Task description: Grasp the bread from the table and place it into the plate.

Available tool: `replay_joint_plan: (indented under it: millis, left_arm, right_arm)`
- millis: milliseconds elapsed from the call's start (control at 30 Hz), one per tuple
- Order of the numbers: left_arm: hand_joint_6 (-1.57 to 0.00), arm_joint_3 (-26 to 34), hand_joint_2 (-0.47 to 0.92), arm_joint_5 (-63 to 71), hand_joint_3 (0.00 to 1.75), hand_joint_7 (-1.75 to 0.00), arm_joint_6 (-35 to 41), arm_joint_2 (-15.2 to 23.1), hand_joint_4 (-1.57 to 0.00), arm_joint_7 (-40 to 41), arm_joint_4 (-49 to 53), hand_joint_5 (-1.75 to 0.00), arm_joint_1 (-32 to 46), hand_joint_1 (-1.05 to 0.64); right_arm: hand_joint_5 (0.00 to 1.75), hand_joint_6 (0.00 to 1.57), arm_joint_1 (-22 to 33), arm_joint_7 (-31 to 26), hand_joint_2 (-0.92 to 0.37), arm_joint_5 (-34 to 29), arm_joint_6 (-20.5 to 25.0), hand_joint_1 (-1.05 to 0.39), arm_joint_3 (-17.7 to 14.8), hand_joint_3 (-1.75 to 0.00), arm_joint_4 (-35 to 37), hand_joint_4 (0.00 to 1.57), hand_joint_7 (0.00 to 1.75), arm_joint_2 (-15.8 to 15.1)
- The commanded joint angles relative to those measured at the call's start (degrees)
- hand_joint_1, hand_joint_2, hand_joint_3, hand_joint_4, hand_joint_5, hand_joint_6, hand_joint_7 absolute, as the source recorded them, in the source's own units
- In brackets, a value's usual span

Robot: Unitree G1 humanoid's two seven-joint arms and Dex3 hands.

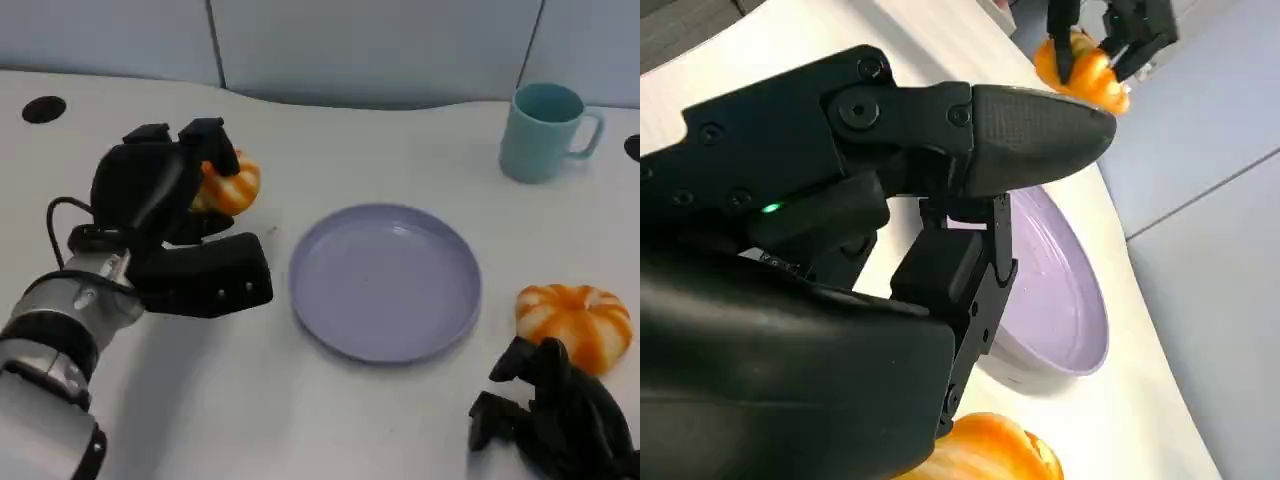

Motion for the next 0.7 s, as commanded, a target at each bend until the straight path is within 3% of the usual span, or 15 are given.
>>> replay_joint_plan:
  millis: [33, 233, 367, 700]
  left_arm:
    - [-0.66, 0.8, 0.44, -1.2, 1.05, -1.75, -3.4, -0.5, -0.81, 0.9, -1.1, -1.75, -0.7, -0.02]
    - [-0.66, 0.8, 0.42, -1.3, 1.08, -1.75, -3.6, -0.4, -0.81, 0.9, -1.0, -1.75, -0.8, -0.01]
    - [-0.76, -1.3, 0.35, -1.7, 1.35, -1.75, -12.6, -4.5, -0.88, -8.9, -2.9, -1.75, -4.6, -0.11]
    - [-0.78, -1.4, 0.35, -1.7, 1.33, -1.75, -13.4, -4.7, -0.89, -10.2, -2.6, -1.75, -5.0, -0.12]
  right_arm:
    - [1.33, 1.01, 0.2, 1.0, -0.92, 0.6, 0.0, -0.42, -1.1, -0.53, 1.6, 1.17, 1.21, -1.2]
    - [1.33, 1.0, 0.1, 1.3, -0.92, 0.5, -0.1, -0.42, -1.3, -0.54, 1.8, 1.17, 1.22, -1.1]
    - [1.3, 1.0, -0.2, 2.7, -0.92, 0.9, 0.4, -0.42, -1.8, -0.55, 2.9, 1.18, 1.22, -1.7]
    - [1.27, 1.01, -0.4, 3.1, -0.92, 0.9, 0.3, -0.42, -2.0, -0.55, 3.2, 1.19, 1.21, -1.7]
